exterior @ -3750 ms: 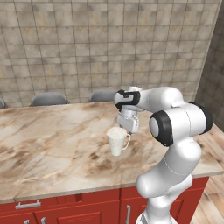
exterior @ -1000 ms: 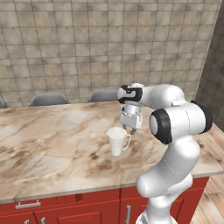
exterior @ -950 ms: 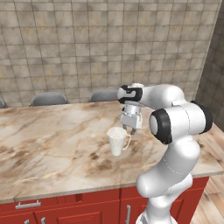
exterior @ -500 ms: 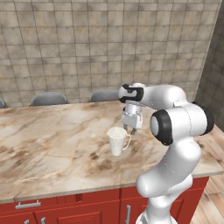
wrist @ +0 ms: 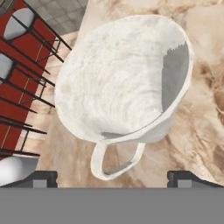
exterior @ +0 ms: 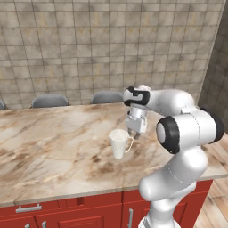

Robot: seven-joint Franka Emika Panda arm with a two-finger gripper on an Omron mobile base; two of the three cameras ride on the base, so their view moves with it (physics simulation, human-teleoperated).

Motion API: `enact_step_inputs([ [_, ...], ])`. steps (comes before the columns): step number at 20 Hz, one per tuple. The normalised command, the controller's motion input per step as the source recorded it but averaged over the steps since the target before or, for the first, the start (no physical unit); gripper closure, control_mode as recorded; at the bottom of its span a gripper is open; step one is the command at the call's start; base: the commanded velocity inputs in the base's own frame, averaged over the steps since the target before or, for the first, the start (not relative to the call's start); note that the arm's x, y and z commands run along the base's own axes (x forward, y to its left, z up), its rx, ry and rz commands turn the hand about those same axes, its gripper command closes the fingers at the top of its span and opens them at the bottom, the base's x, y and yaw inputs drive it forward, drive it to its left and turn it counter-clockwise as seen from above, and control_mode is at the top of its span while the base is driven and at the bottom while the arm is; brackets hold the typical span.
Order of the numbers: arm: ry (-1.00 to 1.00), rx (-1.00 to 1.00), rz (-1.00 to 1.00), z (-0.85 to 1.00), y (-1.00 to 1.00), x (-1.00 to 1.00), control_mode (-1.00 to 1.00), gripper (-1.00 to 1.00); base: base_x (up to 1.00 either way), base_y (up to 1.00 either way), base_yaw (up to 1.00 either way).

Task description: Pick the jug and bowl and place them in the sink. Then turn on the water.

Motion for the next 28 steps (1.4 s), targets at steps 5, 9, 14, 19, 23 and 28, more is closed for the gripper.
enact_step_inputs([
  [5, 0.0, 0.0, -0.05, 0.0, 0.0, -0.2, -1.0, -1.0, 0.0, 0.0, 0.0],
  [9, 0.0, 0.0, -0.06, 0.0, 0.0, -0.03, -1.0, -1.0, 0.0, 0.0, 0.0],
  [14, 0.0, 0.0, -0.04, 0.0, 0.0, 0.0, -1.0, -1.0, 0.0, 0.0, 0.0],
  [19, 0.0, 0.0, -0.01, 0.0, 0.09, 0.04, -1.0, -1.0, 0.0, 0.0, 0.0],
  [23, 0.0, 0.0, 0.0, 0.0, 0.09, 0.07, -1.0, -1.0, 0.0, 0.0, 0.0],
  [28, 0.0, 0.0, 0.0, 0.0, 0.02, 0.06, -1.0, -1.0, 0.0, 0.0, 0.0],
])
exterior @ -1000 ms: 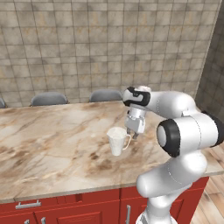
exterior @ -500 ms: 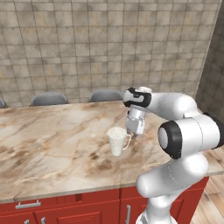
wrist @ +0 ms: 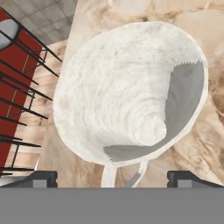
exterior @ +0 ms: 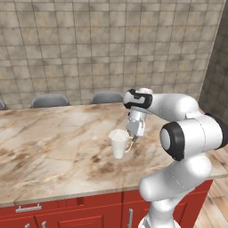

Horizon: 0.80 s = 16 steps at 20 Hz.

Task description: Pick the jug and bowl and place them in the sink. Then turn on the water.

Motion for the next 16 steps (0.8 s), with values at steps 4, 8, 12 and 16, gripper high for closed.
enact_step_inputs([
  [4, 0.0, 0.0, 0.0, -0.02, 0.0, 0.0, -1.0, -1.0, 0.0, 0.0, 0.0],
  [8, 0.0, 0.0, 0.0, -0.12, 0.0, 0.0, -1.0, -1.0, 0.0, 0.0, 0.0],
  [12, 0.0, 0.0, 0.0, -0.1, 0.0, 0.0, -1.0, -1.0, 0.0, 0.0, 0.0],
  [16, 0.0, 0.0, 0.0, -0.01, 0.0, 0.0, -1.0, -1.0, 0.0, 0.0, 0.0],
])
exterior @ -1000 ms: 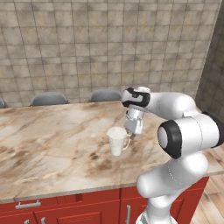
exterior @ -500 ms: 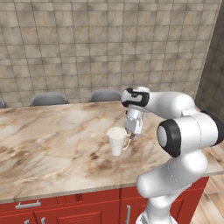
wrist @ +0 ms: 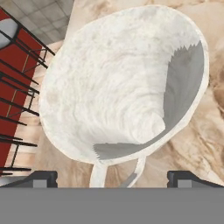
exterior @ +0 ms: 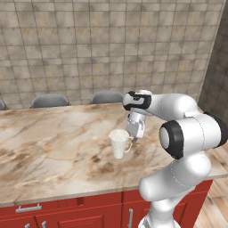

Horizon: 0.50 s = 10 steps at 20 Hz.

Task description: Pick the jug and bowl and place them in the sink. Then turn on the water.

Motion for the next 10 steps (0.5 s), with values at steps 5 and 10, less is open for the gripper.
enact_step_inputs([
  [5, 0.0, 0.0, 0.0, -0.03, 0.0, 0.0, -1.0, -1.0, 0.0, 0.0, 0.0],
  [10, 0.0, 0.0, 0.0, -0.06, 0.0, 0.0, -1.0, -1.0, 0.0, 0.0, 0.0],
])
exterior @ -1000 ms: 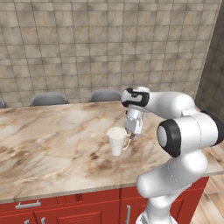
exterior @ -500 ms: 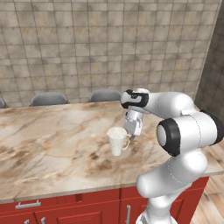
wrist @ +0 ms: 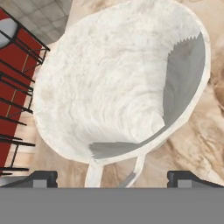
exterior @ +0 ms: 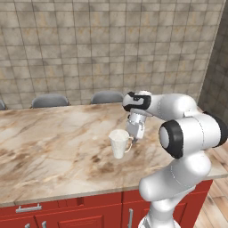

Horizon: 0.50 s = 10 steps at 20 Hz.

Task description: Pick the jug and bowl and place them in the sink. Then turn on the water.

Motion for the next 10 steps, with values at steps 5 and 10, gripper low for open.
enact_step_inputs([
  [5, 0.0, 0.0, 0.0, -0.06, 0.05, 0.0, -1.0, -1.0, 0.0, 0.0, 0.0],
  [10, 0.0, 0.0, 0.0, -0.1, 0.04, 0.0, -1.0, -1.0, 0.0, 0.0, 0.0],
])
